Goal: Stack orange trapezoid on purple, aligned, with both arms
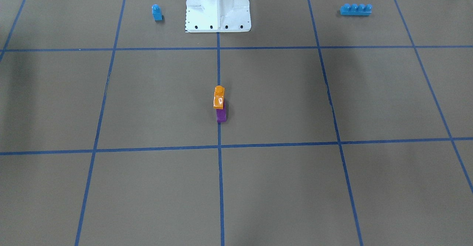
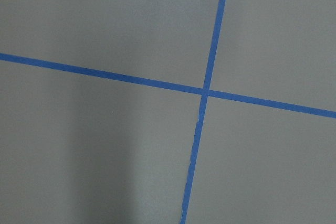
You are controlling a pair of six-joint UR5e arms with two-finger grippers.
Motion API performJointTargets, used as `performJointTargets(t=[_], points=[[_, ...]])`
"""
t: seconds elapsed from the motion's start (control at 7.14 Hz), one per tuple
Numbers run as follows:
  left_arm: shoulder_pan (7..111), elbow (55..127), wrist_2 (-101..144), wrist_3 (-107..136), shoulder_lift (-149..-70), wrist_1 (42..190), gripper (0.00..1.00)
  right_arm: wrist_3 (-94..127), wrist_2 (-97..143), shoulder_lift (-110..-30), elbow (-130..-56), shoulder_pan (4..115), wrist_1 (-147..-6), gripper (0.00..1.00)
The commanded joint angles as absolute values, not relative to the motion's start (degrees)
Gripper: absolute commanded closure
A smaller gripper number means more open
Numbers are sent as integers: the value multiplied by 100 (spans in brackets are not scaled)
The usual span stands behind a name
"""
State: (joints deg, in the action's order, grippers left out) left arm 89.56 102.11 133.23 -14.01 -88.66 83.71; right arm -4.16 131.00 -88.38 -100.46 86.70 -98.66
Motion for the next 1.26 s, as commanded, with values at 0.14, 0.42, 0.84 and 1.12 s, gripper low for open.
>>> performJointTargets(t=[0.14, 0.42, 0.84, 1.12], points=[[8956, 10178, 13324, -1406, -8824, 8394, 0, -404, 13104, -8824, -10046, 8675, -9861, 0], [8956, 10204, 13324, -1397, -8816, 8394, 0, -396, 13113, -8815, -10037, 8666, -9861, 0], [8956, 10248, 13324, -1406, -8746, 8394, 0, -396, 13122, -8807, -10037, 8666, -9861, 0], [8956, 10257, 13324, -1397, -8745, 8394, 0, -396, 13122, -8807, -10037, 8657, -9861, 0]])
